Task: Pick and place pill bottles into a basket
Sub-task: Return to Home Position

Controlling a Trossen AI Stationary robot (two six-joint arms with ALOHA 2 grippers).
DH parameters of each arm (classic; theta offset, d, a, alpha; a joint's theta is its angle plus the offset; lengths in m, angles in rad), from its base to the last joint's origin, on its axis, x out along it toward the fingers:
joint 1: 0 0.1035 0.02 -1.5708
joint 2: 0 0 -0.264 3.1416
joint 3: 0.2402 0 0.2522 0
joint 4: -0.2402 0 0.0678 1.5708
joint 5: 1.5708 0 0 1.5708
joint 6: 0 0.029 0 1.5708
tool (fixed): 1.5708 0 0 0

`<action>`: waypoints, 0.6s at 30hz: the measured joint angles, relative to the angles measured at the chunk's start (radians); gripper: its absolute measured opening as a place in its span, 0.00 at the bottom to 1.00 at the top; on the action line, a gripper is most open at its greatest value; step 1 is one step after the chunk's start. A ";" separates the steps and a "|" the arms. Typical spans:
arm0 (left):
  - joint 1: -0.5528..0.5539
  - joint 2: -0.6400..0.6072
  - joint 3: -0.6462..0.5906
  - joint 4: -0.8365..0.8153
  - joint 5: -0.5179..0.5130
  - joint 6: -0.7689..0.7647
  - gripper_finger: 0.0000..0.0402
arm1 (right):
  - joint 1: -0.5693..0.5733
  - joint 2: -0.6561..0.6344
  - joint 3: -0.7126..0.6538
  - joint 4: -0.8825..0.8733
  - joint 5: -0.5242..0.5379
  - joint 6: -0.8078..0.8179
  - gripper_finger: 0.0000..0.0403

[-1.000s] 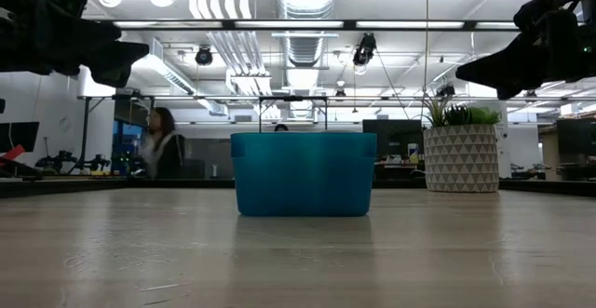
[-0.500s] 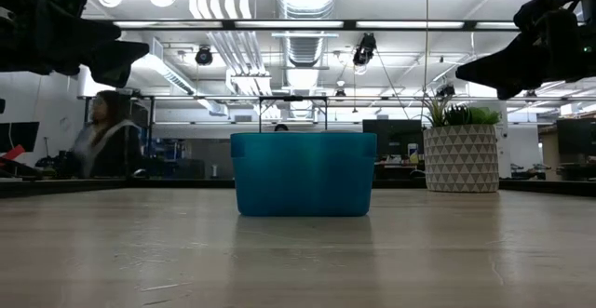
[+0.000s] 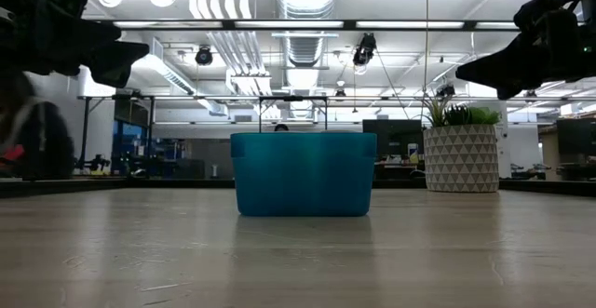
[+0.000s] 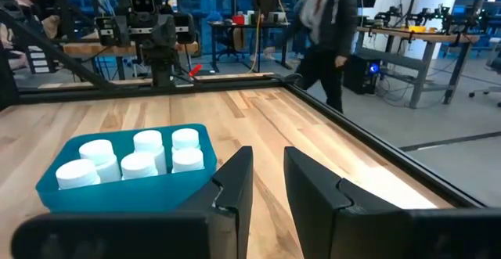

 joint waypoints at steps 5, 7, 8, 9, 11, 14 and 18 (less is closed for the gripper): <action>0.000 0.000 0.000 0.000 0.000 0.000 0.54 | 0.000 0.000 0.000 0.000 0.000 0.000 0.17; 0.000 0.000 0.000 0.000 0.000 0.000 0.54 | 0.000 0.000 0.000 0.000 0.000 -0.002 0.17; 0.000 0.000 0.000 0.000 0.000 0.000 0.54 | 0.000 0.000 0.000 0.000 0.000 -0.002 0.17; 0.000 0.000 0.000 0.000 0.000 0.000 0.54 | 0.000 0.000 0.000 0.000 0.000 0.000 0.17; 0.000 0.002 0.000 0.000 0.000 0.000 0.54 | 0.000 0.000 0.000 0.000 0.000 0.000 0.17; 0.000 0.003 0.000 0.000 0.000 0.000 0.54 | 0.012 0.000 0.000 0.000 0.001 0.000 0.17; 0.000 0.004 0.000 0.000 0.000 0.000 0.54 | 0.018 0.000 0.000 0.000 -0.001 0.001 0.17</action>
